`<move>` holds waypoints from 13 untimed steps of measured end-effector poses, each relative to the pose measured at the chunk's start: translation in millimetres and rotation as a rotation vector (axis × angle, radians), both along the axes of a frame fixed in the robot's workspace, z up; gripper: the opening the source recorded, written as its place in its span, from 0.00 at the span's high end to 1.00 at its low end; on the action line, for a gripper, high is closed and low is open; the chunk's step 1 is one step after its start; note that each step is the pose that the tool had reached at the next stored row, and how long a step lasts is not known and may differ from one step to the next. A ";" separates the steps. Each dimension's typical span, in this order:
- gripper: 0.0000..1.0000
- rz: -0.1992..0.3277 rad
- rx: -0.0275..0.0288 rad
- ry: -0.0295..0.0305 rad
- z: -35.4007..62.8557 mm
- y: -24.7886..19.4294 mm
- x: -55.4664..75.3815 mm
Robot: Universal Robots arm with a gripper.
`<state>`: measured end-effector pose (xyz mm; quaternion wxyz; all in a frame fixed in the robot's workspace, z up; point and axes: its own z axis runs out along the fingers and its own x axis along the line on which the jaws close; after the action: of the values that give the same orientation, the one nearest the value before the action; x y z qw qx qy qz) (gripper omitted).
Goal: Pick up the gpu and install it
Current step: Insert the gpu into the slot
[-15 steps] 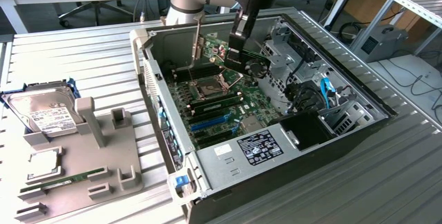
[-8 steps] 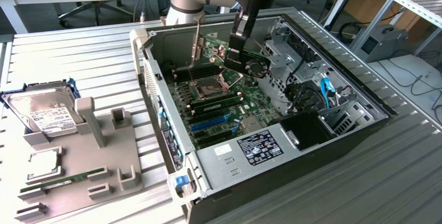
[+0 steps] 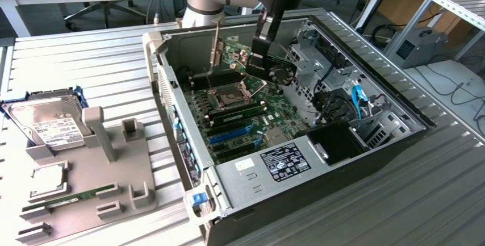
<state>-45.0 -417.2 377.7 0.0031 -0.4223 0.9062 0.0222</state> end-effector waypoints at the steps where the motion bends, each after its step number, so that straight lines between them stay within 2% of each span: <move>1: 0.74 0.002 0.0000 0.0000 0.0 0.0 0.0; 13: 0.74 0.024 0.0000 0.0000 0.0 0.0 0.0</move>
<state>-45.0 -417.2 377.6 0.0028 -0.4332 0.9010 0.0222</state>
